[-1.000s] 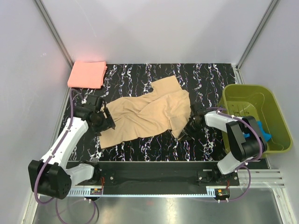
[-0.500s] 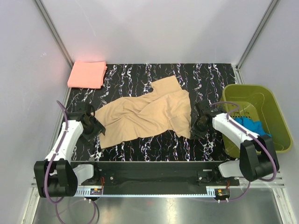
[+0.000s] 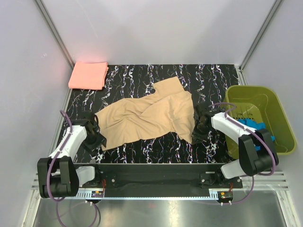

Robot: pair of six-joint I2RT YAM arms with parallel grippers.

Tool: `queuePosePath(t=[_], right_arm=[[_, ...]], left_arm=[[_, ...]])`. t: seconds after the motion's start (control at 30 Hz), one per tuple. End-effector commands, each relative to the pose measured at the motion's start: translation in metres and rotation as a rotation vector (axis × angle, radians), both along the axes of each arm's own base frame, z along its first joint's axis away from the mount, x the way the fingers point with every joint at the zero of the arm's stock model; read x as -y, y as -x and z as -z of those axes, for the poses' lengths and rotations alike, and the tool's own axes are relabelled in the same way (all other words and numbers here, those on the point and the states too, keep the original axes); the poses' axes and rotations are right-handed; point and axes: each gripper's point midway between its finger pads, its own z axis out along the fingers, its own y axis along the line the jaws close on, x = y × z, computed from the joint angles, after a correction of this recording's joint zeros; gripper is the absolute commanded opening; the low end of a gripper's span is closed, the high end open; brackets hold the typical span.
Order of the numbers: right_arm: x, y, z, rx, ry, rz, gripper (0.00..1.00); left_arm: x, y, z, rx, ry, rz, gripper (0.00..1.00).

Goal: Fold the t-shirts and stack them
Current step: Flatten the tshirt out

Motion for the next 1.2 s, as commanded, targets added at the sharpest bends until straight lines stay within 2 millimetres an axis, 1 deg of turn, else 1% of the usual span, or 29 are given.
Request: queuePosePath(t=[0.0,0.07,0.1,0.17,0.23,0.3,0.37,0.4,0.53,0.7,0.83,0.9,0.97,1.0,1.03,1.07,1.13,1.17], right_arm=[[-0.012,-0.008,-0.007,0.02,-0.012,-0.075,0.0],[-0.016,-0.01,-0.005,0.01,-0.018,-0.085,0.0],[-0.02,-0.012,-0.007,0.017,-0.027,-0.097,0.0],[-0.024,-0.016,-0.01,0.029,-0.029,-0.108,0.0],[-0.026,-0.018,-0.013,0.041,-0.027,-0.114,0.0],[-0.028,-0.016,-0.015,0.044,-0.029,-0.127,0.0],[-0.032,-0.015,-0.016,0.048,-0.039,-0.134,0.0],[-0.034,-0.011,-0.014,0.042,-0.043,-0.141,0.0],[-0.036,-0.006,-0.01,0.032,-0.046,-0.144,0.0],[-0.039,-0.008,-0.014,0.036,-0.05,-0.147,0.0],[-0.04,-0.008,-0.014,0.03,-0.046,-0.15,0.0],[-0.04,-0.007,-0.013,0.024,-0.042,-0.151,0.0],[-0.038,-0.004,-0.012,0.001,-0.025,-0.151,0.0],[-0.038,0.003,-0.007,-0.038,-0.008,-0.167,0.0],[-0.038,0.004,-0.006,-0.05,0.002,-0.176,0.0],[-0.04,0.002,-0.005,-0.054,0.02,-0.188,0.0],[-0.044,0.005,-0.006,-0.064,0.033,-0.225,0.0],[-0.048,0.003,-0.008,-0.064,0.026,-0.231,0.0]], left_arm=[[0.004,0.0,0.008,-0.004,0.025,-0.058,0.58],[0.006,0.005,0.017,-0.033,0.037,-0.07,0.57],[0.007,0.007,0.021,-0.045,0.039,-0.076,0.57],[0.008,0.006,0.028,-0.048,0.044,-0.075,0.54],[0.006,-0.002,0.029,-0.029,0.034,-0.073,0.53],[0.003,-0.01,0.026,-0.011,0.023,-0.068,0.52],[0.002,-0.013,0.022,-0.003,0.02,-0.053,0.52],[0.002,-0.011,0.017,-0.001,0.02,-0.053,0.52],[0.0,-0.01,0.009,0.038,0.005,-0.071,0.52],[0.001,-0.016,0.004,0.046,0.01,-0.068,0.5],[-0.001,-0.013,-0.007,0.032,0.003,-0.051,0.47],[-0.003,-0.008,-0.008,0.005,-0.013,-0.052,0.47],[-0.004,-0.01,-0.007,0.018,-0.017,-0.06,0.48],[-0.005,-0.012,-0.006,0.02,-0.02,-0.064,0.51],[-0.004,-0.014,-0.005,0.02,-0.015,-0.065,0.55],[-0.004,-0.017,-0.005,0.028,-0.015,-0.053,0.56],[-0.006,-0.014,-0.001,-0.006,-0.026,-0.056,0.57],[-0.004,-0.011,0.004,-0.013,-0.016,-0.051,0.57]])
